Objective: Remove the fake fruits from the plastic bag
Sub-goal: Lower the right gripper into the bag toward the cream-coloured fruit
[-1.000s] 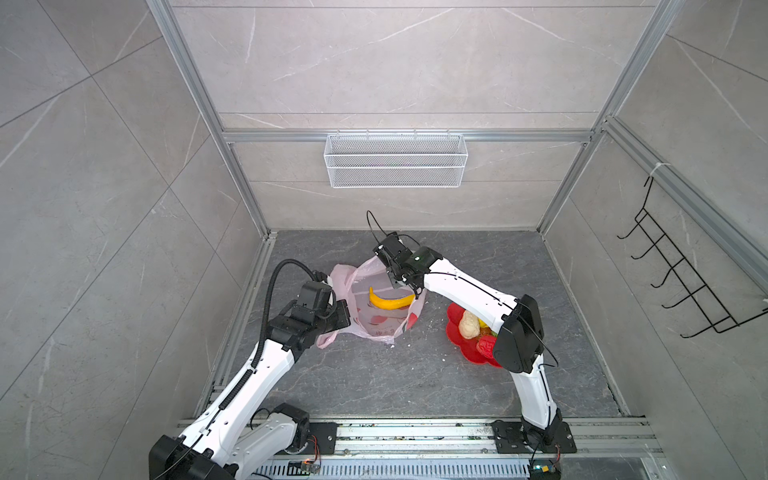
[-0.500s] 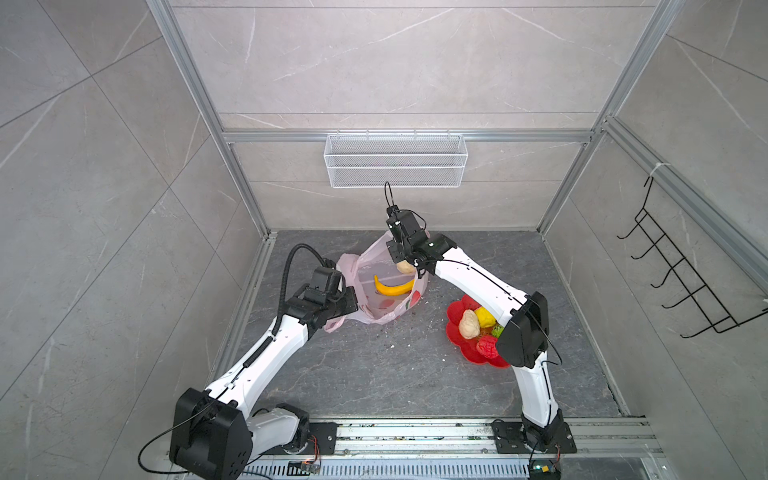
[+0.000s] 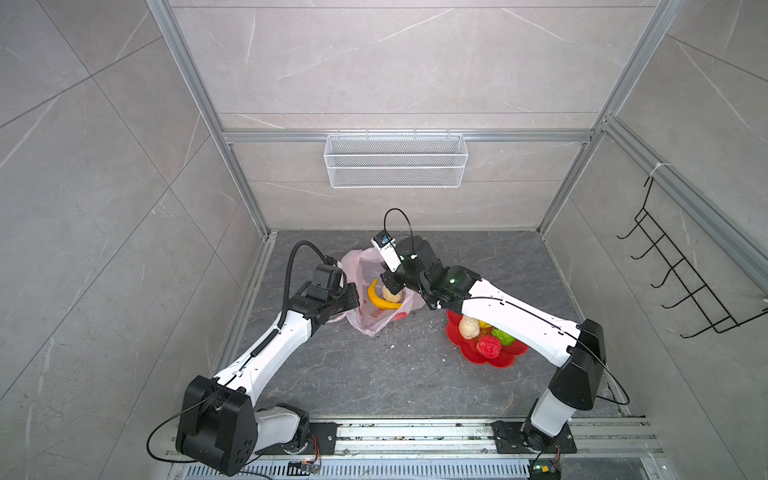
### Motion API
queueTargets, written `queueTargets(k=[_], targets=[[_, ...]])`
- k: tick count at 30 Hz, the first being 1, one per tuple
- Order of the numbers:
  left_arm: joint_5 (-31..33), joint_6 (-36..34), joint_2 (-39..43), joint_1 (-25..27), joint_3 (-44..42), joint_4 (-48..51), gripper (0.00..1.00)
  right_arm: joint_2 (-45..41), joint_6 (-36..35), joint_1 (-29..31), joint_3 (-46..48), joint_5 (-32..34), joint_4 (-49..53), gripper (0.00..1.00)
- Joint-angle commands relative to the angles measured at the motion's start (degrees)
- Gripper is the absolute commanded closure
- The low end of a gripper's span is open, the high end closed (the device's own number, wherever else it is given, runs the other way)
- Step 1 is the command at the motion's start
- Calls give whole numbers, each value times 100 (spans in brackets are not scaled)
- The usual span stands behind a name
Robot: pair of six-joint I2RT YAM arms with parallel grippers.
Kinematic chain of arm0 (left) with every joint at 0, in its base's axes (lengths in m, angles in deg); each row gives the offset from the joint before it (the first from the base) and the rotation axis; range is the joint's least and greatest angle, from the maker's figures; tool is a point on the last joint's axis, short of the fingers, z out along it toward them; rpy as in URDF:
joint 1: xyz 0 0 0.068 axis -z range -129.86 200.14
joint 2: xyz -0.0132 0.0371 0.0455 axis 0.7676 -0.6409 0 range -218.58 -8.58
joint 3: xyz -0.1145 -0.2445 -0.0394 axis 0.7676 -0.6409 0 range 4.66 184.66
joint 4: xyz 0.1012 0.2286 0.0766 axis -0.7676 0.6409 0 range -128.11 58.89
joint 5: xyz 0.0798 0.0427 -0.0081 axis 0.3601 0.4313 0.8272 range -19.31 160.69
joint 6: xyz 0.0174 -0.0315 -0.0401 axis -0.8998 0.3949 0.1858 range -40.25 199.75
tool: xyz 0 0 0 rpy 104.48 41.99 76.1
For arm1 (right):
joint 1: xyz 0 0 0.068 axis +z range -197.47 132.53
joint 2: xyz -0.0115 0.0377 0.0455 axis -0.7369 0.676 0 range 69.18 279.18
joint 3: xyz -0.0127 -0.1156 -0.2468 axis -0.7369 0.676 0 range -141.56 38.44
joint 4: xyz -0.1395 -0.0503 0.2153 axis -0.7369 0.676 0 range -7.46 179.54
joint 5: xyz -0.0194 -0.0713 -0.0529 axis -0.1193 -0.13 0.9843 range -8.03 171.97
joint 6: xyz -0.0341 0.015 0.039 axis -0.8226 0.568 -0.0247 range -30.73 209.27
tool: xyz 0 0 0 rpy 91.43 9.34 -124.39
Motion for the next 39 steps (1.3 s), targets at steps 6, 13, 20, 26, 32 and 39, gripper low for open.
queueTargets(k=[6,13,20,26,32,39], targets=[[-315,-128,495,-22,-64,1128,100,-351,1016,76,847,519,269,77],[-607,-195,635,-10,-87,1580,100,-429,1824,454,1027,902,1078,48],[-183,-101,593,-11,-209,1492,100,-831,2507,968,1113,1115,1891,37],[-80,133,592,-12,-253,1183,100,-1053,3153,1319,1302,1202,2399,35],[2,189,776,-8,-264,1074,100,-1051,3182,1569,1260,1161,2470,38],[-18,138,849,-15,-294,954,100,-641,2453,1702,529,893,2406,57]])
